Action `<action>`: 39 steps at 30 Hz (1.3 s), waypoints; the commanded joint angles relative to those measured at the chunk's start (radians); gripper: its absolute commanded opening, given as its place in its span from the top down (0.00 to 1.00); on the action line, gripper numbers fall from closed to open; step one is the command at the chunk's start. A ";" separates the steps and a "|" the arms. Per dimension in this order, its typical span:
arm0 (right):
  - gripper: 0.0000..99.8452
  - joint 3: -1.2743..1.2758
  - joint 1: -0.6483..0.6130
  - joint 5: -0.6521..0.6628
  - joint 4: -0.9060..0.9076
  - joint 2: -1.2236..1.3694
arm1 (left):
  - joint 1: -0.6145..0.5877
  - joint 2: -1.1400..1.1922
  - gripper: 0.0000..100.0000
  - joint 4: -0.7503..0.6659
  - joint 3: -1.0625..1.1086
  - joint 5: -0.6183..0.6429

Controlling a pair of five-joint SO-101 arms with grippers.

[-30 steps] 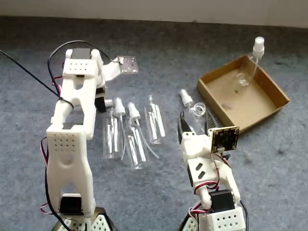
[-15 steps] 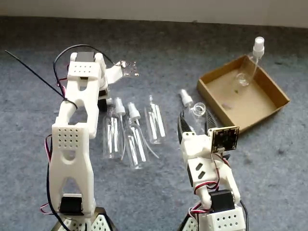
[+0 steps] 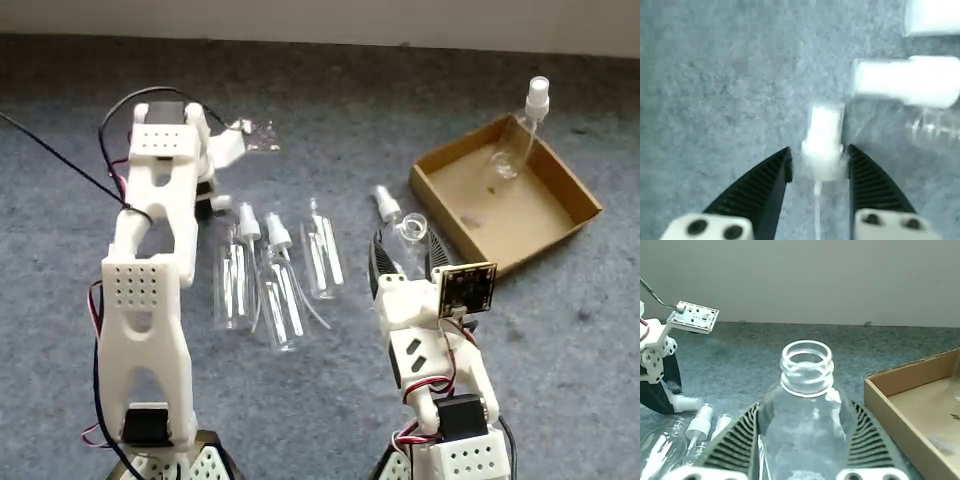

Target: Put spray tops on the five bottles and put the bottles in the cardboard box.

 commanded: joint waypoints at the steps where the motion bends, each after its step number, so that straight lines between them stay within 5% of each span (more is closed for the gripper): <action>1: 0.93 0.143 -0.061 -0.006 0.002 -0.015 | -0.021 -0.084 0.88 0.114 -0.137 -0.006; 7: 0.93 0.143 -0.065 -0.006 0.002 -0.015 | -0.019 -0.107 0.88 0.144 -0.219 0.224; 17: 0.93 0.143 -0.065 -0.002 0.004 -0.013 | -0.019 -0.108 0.76 0.146 -0.111 0.078; 39: 0.93 0.143 -0.068 -0.002 0.004 -0.013 | 0.047 0.039 0.83 0.058 -0.110 -0.008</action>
